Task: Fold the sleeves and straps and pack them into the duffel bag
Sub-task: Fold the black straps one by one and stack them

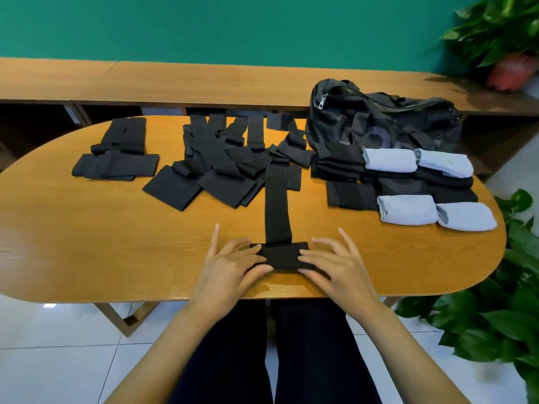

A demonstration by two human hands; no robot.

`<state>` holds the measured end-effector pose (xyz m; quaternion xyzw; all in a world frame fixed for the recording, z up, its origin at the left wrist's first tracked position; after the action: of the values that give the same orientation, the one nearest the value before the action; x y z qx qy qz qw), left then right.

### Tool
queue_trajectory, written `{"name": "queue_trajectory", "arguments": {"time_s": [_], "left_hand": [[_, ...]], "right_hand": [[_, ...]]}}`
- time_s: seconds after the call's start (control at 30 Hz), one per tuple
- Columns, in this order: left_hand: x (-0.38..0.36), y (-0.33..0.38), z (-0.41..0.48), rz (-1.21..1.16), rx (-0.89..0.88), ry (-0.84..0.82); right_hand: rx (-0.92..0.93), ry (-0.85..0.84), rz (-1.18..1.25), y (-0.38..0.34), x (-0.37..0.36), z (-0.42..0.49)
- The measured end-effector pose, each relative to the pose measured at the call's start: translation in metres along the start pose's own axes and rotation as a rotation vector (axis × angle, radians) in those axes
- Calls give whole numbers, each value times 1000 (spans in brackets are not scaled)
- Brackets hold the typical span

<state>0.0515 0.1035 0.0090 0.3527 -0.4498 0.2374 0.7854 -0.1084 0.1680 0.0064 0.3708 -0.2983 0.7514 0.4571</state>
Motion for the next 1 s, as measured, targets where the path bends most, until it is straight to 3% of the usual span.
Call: {"name": "queue_trajectory", "arguments": {"time_s": [0.27,0.5,0.7,1.0], "left_hand": [[13,-7,1,-182,90,94],[3,-37,19,-386,471,121],[-4,-50,34,-317,634,133],[-8,-53,46,-112,637,117]], "right_hand": [[-190,187,118,17,20,4],[-533,132,237,54,3,11],[-567,83,209,65,-10,35],[-622,1,190,78,-28,36]]}}
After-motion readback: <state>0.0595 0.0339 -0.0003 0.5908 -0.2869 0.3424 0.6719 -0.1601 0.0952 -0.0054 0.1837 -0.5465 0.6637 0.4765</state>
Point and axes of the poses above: each hand's wrist, its own z-axis towards the middle knuckle, its own x-axis out of the back of the hand, y = z × x, the point moved 10 cm from there along z, towards the middle knuckle, and after that the axes turned 11 degrees about x, right-handed, at the moved point
